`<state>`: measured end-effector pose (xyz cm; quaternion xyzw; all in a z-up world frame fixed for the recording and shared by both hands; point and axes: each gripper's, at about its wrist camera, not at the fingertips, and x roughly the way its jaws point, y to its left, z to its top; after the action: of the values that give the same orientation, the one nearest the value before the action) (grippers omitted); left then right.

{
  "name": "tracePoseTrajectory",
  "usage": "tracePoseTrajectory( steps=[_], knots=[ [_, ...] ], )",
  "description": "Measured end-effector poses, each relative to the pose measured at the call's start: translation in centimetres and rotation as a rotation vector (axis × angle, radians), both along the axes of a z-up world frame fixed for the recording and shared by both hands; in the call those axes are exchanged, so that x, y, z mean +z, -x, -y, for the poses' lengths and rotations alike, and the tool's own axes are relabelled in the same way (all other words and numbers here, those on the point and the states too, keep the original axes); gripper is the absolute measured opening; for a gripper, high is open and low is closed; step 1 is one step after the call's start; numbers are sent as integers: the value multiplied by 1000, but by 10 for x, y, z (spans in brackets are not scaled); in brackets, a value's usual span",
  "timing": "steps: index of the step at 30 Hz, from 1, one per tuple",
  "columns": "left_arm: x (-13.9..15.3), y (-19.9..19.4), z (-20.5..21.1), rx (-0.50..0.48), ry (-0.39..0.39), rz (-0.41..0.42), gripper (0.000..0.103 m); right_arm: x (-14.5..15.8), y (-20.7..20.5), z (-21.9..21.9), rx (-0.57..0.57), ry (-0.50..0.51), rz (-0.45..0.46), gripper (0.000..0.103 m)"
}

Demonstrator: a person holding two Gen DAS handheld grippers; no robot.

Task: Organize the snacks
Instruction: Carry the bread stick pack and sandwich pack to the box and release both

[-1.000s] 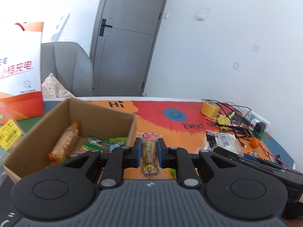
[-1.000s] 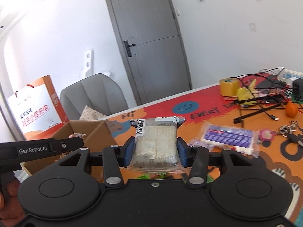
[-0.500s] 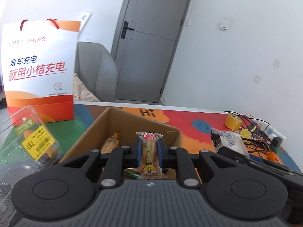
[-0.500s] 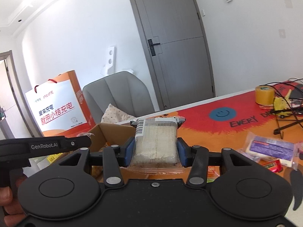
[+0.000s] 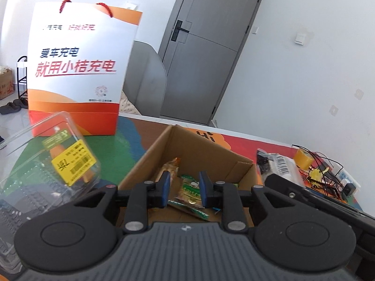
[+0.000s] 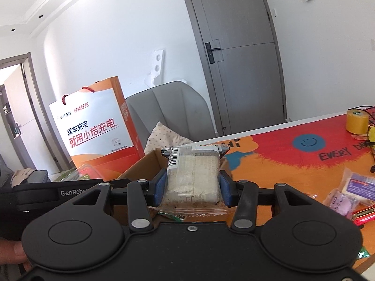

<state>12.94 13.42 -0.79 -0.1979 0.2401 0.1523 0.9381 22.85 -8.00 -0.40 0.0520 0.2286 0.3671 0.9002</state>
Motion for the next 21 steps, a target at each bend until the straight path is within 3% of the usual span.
tracePoseTrajectory(
  steps=[8,11,13,21],
  knots=[
    [4,18,-14,49,13,12,38,-2,3,-28,71,-17,-46,48],
    [4,23,-20,78,15,6,48,-2,4,-33,120,-38,-73,58],
    [4,26,-21,84,17,8,55,-2,6,-30,102,-34,-69,64],
    [4,25,-7,55,16,15,75,-4,8,-2,38,-9,-71,65]
  ],
)
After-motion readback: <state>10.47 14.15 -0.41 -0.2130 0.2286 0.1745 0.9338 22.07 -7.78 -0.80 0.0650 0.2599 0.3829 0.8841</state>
